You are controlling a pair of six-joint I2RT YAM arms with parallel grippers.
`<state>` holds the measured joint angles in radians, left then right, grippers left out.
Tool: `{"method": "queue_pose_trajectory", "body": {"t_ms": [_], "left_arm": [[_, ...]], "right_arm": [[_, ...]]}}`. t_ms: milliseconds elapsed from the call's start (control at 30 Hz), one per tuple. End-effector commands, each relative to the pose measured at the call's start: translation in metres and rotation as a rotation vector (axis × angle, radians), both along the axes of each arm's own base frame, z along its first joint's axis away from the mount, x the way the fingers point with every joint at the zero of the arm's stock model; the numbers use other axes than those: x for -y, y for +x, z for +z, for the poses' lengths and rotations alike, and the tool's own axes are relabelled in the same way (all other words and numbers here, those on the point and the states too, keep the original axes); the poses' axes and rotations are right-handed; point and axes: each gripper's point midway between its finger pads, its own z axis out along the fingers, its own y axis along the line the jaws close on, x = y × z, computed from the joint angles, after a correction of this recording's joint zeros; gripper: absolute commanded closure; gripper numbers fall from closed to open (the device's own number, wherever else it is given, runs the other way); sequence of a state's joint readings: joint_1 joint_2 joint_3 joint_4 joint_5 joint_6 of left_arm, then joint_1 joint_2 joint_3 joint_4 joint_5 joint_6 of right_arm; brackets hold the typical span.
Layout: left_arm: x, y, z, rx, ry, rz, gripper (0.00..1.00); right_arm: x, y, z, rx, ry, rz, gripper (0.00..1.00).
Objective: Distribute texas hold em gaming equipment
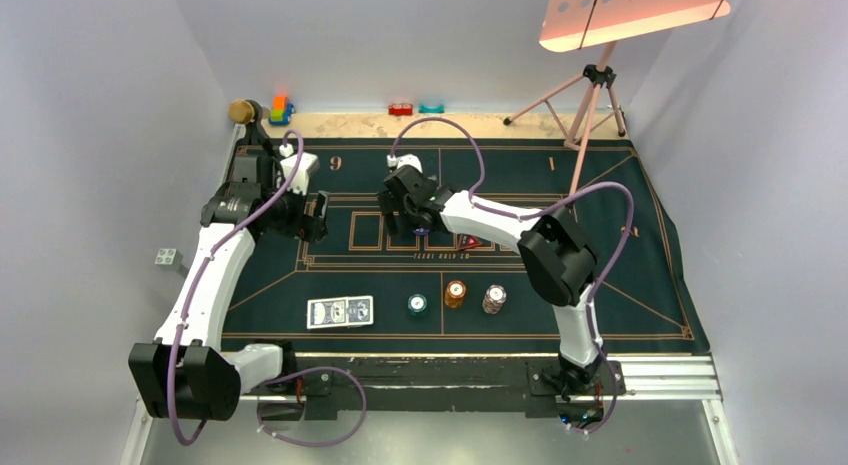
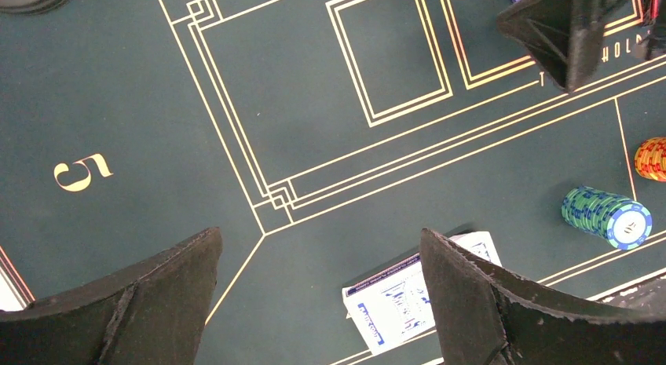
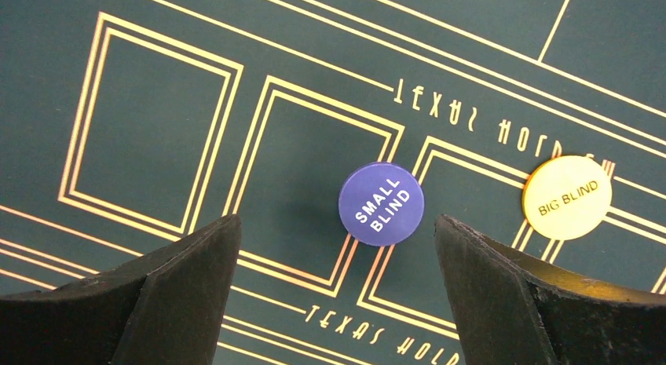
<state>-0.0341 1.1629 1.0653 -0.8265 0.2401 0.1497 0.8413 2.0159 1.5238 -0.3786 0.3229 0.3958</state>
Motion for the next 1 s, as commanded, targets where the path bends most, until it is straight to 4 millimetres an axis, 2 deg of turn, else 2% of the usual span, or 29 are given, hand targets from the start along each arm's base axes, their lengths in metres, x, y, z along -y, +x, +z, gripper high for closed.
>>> {"method": "queue_pose_trajectory", "body": {"t_ms": [0,167,367,533,733,967], "left_arm": [[0.006,0.005,0.015,0.057,-0.022,-0.041,0.0],[0.005,0.001,0.011,0.031,-0.006,-0.061,0.0],[0.001,0.007,0.012,0.05,0.012,-0.038,0.0],[0.0,0.007,0.005,0.049,0.023,-0.052,0.0],[-0.001,0.007,0.003,0.078,0.027,-0.053,0.0],[-0.006,0.009,0.011,0.121,0.053,-0.034,0.0]], "right_arm": [[-0.015,0.013,0.009,0.043,0.039,-0.003,0.05],[-0.005,0.007,-0.011,0.018,-0.002,-0.013,0.06],[0.011,0.005,-0.019,0.021,-0.05,-0.024,0.06],[0.022,0.002,-0.023,-0.005,-0.094,-0.005,0.07],[0.019,0.002,-0.021,-0.028,-0.08,0.01,0.15],[0.012,-0.004,-0.025,-0.075,-0.061,0.026,0.25]]}}
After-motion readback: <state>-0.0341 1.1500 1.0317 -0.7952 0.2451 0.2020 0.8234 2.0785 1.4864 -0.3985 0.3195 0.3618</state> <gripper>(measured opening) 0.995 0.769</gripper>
